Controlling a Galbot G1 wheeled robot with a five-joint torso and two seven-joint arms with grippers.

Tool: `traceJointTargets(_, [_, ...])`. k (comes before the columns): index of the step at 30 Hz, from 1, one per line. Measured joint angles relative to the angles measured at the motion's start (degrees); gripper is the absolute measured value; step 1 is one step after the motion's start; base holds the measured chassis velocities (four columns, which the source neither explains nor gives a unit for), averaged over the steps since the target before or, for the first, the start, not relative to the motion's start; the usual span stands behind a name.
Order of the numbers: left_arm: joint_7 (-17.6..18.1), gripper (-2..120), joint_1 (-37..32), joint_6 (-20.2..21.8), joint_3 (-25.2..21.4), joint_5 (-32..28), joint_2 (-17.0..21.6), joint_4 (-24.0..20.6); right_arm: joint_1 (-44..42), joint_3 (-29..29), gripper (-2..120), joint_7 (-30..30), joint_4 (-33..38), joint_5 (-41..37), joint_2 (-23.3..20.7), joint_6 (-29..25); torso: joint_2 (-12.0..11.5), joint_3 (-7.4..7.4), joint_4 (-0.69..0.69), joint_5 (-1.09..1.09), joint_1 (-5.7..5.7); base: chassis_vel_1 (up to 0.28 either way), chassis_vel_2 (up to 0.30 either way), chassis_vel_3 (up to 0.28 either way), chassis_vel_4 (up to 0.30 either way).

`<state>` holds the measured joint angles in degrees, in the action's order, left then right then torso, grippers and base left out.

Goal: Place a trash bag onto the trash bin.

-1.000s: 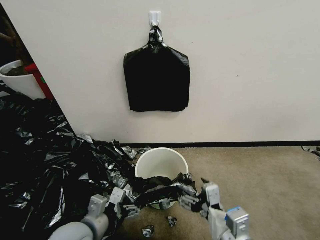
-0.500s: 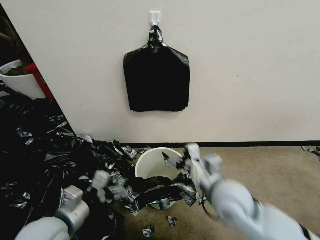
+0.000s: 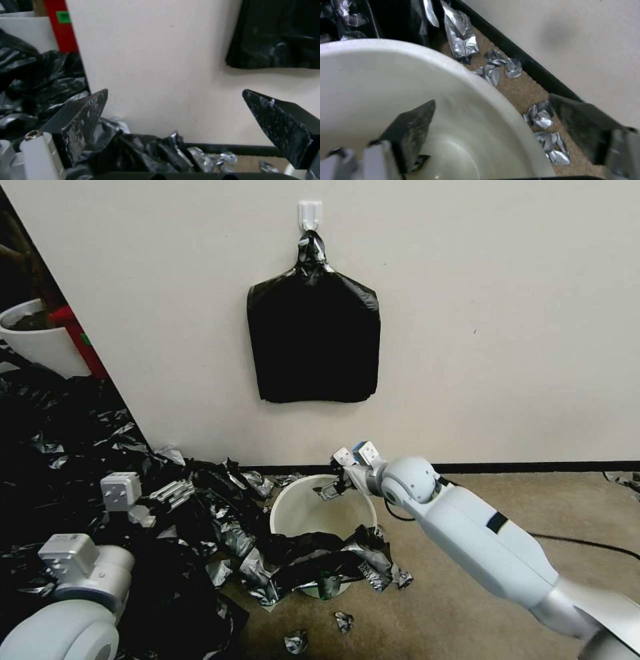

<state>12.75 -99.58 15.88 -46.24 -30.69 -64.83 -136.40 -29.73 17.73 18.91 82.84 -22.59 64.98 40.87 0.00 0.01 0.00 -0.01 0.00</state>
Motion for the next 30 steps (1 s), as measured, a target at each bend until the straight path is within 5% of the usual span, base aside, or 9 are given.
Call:
traceJointTargets(17, [4.13,100,1.18,1.42,2.79,-0.07,-1.54,-0.02,-1.70,0.82,27,-0.19,1.26,-0.74,-2.03,-0.37,0.00,-0.01,-0.01,0.02,0.00,0.000,0.000,0.000,0.000])
traceJointTargets(21, [5.05,100,1.18,1.76,3.30,-0.06,-2.23,-0.50,-5.27,0.41,14,-8.46,5.71,-8.83,-4.87,-0.37,0.00,-0.01,0.00,0.02,-0.01,0.000,0.000,0.000,0.000])
traceJointTargets(23, [5.73,100,0.97,1.93,3.54,-0.03,-3.02,-1.02,-10.97,-0.34,8,-24.33,12.82,-22.23,-8.09,-3.56,0.00,-0.01,0.00,0.01,-0.01,0.000,0.000,0.000,0.000])
traceJointTargets(24, [5.73,100,0.97,1.93,3.54,-0.03,-3.02,-1.02,-10.97,-0.34,8,-24.33,12.82,-22.23,-8.09,-3.56,0.00,-0.01,0.00,0.01,-0.01,0.000,0.000,0.000,0.000])
traceJointTargets(30, [6.40,100,0.48,2.27,3.92,0.12,-4.31,-2.00,-22.49,-4.18,7,-48.51,23.36,-36.52,-10.29,-15.56,0.00,-0.01,-0.02,0.02,0.00,0.000,0.000,0.000,0.000])
